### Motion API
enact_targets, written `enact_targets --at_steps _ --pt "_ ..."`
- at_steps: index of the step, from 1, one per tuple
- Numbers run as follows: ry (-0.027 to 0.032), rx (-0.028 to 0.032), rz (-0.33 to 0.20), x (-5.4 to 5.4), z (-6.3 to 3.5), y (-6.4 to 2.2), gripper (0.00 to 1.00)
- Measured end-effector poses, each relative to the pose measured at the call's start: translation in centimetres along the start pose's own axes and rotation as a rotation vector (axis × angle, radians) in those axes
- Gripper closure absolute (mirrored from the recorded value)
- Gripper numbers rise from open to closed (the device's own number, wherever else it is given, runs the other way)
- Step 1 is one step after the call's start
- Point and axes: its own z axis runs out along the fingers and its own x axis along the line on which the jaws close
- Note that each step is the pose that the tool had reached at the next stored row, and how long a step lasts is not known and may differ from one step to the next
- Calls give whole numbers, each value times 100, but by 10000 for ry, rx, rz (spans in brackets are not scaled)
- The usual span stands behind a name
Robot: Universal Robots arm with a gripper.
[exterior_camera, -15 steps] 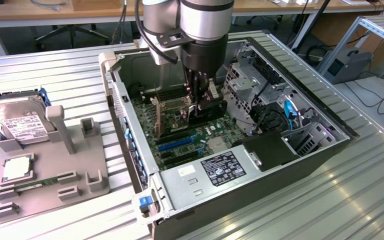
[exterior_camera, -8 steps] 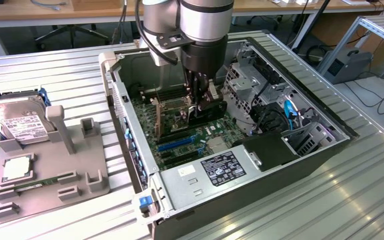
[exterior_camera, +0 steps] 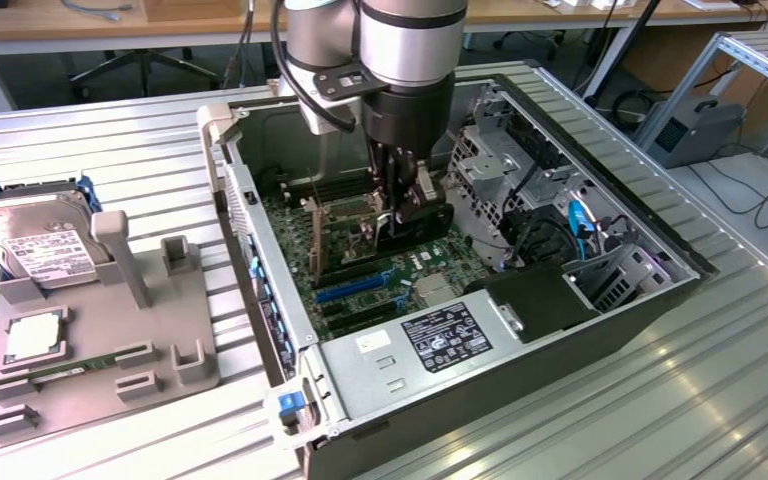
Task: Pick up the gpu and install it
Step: 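Insert the gpu into the slot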
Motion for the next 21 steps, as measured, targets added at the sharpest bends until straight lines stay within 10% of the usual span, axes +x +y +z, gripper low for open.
enact_targets --at_steps 21 --pt "45 2 -3 -1 48 5 73"
